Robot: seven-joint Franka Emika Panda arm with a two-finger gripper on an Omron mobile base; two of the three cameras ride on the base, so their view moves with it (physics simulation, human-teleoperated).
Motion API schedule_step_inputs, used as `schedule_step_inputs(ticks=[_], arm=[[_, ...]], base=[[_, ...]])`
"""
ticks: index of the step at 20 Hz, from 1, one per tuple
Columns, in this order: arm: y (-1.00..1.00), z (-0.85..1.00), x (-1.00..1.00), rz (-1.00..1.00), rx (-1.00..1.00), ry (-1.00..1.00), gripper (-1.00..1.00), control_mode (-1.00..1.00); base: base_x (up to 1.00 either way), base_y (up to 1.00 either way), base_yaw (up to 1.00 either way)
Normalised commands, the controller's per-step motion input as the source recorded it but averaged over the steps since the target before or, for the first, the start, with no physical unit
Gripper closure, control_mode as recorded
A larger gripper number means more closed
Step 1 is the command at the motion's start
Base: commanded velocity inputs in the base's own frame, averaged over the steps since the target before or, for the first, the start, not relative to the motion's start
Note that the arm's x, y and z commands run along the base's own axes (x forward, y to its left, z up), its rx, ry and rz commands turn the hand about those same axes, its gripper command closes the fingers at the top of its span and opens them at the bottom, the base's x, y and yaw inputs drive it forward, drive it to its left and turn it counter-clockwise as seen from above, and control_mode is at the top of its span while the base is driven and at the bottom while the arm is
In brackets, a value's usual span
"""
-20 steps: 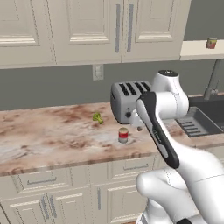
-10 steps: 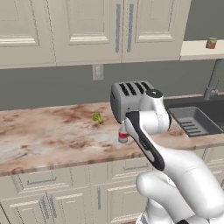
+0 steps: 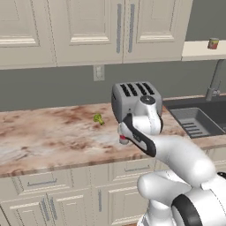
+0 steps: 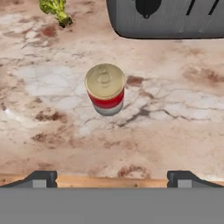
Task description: Restock the canned food cabinet by taking the new fresh canned food from the counter and placing it in the cabinet. Then, take the old canned food from the cabinet and place it on the counter.
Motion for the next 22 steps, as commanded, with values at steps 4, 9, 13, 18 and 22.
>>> schedule_step_inputs(ticks=[4, 9, 13, 18, 22], arm=[[0.00, -0.19, 0.00, 0.00, 0.00, 0.00, -1.00, -1.00], [0.00, -0.22, 0.00, 0.00, 0.00, 0.00, -1.00, -1.00], [0.00, -0.26, 0.06, 0.00, 0.00, 0.00, -1.00, -1.00], [0.13, -0.13, 0.18, 0.00, 0.00, 0.00, -1.00, -1.00], [0.24, -0.05, 0.24, 0.00, 0.00, 0.00, -1.00, -1.00]], base=[[0.00, 0.00, 0.00], [0.00, 0.00, 0.00], [0.00, 0.00, 0.00], [0.00, 0.00, 0.00], [0.00, 0.00, 0.00]])
